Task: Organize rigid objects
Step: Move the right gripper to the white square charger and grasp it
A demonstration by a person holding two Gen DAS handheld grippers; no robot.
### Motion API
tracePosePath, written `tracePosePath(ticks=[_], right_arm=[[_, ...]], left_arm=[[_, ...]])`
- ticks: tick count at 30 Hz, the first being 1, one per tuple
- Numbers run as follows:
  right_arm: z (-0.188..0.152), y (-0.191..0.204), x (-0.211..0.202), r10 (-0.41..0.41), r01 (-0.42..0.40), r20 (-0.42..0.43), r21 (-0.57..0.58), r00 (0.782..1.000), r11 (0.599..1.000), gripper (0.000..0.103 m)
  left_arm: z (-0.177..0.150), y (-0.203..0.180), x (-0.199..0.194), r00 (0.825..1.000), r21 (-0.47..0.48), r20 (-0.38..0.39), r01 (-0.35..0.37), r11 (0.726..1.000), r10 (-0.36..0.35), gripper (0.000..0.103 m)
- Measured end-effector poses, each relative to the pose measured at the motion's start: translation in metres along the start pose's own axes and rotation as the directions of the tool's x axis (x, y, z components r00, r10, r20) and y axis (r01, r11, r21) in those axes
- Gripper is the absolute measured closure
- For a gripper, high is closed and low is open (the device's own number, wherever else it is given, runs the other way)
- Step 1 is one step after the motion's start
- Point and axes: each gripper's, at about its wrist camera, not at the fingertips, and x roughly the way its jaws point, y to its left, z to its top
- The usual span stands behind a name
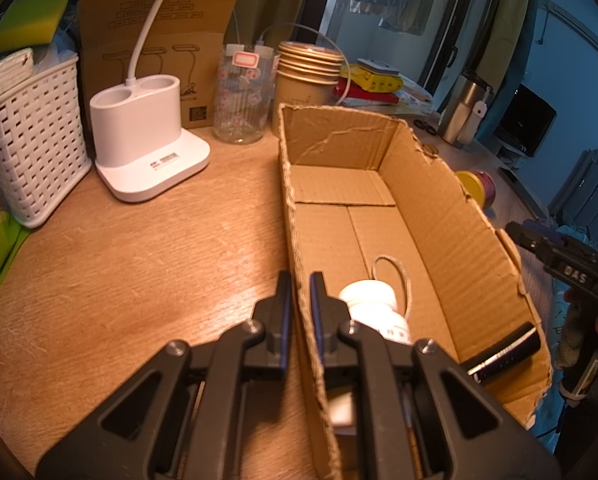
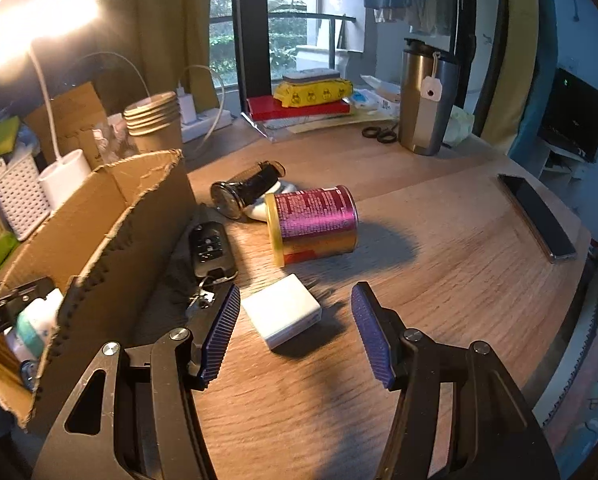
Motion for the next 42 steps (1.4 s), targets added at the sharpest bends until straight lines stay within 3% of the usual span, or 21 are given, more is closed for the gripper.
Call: tracePosePath(ticks=[14,26,30,42], right_arm=[[0.005,0.002,0.032,-0.029,0.031,-0.043,0.037,0.999,0.999,0.041],[0.003,0.016,0.045,-0.056,0.055,-0.09,-0.015,0.994,0.998,0.04],[0.002,0.017,0.045,-0.071,0.068,-0.085,-0.032,0.994,0.997,0.046],[-0.004,0.015,0.028,-0.054,0.054,-0.047,-0.001,0.997,0.999,0.047]], left_arm=[[0.0,0.0,0.0,1.0,0.0,0.0,0.001,1.0,-0.001,0.093],[0.0,0.0,0.0,1.0,-0.001,0.0,0.001,1.0,-0.001,0.093],[0.0,0.0,0.0,1.0,-0.001,0.0,0.001,1.0,-0.001,0.093],[0.0,0.0,0.0,1.0,-0.001,0.0,0.0,1.0,0.0,0.093]])
